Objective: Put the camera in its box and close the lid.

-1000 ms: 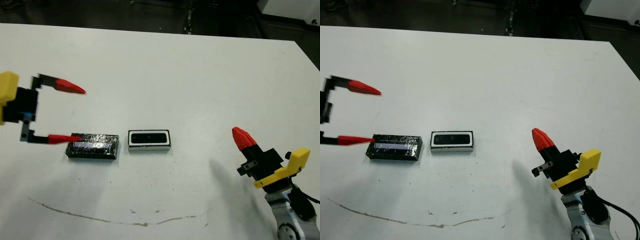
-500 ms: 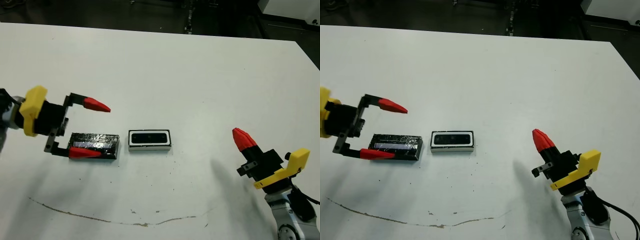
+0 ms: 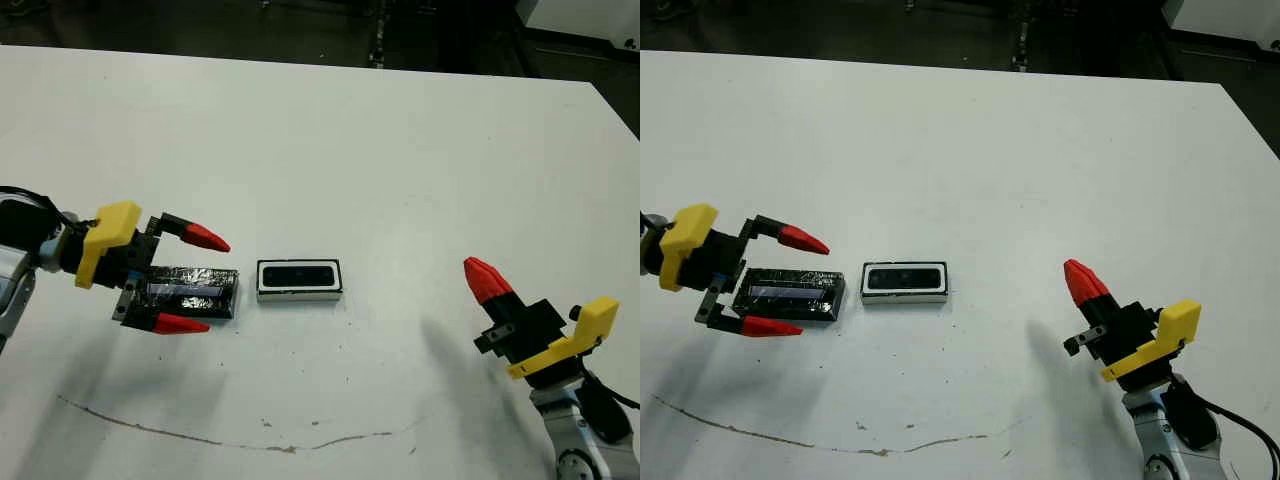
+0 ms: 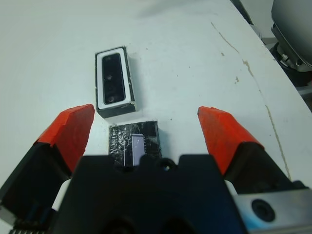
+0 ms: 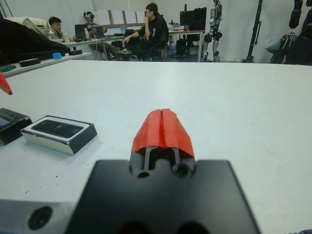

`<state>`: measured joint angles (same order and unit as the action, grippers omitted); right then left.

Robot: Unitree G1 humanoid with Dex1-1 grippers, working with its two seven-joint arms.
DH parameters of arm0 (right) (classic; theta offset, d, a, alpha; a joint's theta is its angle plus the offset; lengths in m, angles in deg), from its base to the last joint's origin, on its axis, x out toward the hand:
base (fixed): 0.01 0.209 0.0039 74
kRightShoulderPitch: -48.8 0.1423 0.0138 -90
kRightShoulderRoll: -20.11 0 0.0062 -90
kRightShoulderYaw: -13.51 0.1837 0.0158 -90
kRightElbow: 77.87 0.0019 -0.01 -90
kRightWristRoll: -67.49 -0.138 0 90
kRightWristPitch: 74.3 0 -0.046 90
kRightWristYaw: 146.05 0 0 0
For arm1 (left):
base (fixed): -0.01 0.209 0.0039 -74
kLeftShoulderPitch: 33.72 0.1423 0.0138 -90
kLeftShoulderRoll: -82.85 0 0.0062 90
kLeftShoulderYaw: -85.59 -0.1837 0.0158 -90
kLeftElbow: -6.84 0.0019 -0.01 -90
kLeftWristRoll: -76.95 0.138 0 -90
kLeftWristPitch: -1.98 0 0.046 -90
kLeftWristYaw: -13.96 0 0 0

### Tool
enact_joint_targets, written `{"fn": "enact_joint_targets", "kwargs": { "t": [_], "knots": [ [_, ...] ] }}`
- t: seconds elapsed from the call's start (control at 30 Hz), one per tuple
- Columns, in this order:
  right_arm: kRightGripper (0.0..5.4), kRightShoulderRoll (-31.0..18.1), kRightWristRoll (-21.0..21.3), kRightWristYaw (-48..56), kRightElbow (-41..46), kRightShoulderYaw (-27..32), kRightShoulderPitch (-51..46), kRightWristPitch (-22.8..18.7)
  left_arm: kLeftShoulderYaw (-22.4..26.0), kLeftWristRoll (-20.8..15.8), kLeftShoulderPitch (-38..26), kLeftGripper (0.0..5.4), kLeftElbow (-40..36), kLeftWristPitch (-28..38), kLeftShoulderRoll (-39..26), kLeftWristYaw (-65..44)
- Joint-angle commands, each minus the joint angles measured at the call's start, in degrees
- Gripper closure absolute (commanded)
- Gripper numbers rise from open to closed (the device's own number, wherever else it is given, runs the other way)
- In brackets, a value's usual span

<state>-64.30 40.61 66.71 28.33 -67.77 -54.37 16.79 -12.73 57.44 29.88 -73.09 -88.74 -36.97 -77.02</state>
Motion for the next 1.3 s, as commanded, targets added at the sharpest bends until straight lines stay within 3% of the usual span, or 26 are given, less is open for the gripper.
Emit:
{"fn": "enact_joint_targets", "kwargs": {
  "t": [0.03,0.4,0.9,1.3],
  "knots": [
    [5.39,-0.96,0.06,0.71,-0.86,0.30,-0.40,0.96,-0.96,2.34,-0.31,0.00,0.95,-0.59,0.29,1.49],
    [5.39,-0.91,-1.27,1.52,-1.14,0.36,-0.50,0.62,-2.38,5.89,-2.25,0.00,6.43,3.40,2.25,2.39],
    [5.39,-0.49,-1.64,1.95,-1.65,0.07,-0.48,1.13,-2.46,7.55,-4.29,0.00,15.16,9.41,3.88,0.95],
    [5.39,-0.60,-2.19,1.60,-1.11,0.05,-0.75,0.53,-2.94,10.86,-4.64,0.00,15.42,9.32,2.92,1.02]
  ]
}}
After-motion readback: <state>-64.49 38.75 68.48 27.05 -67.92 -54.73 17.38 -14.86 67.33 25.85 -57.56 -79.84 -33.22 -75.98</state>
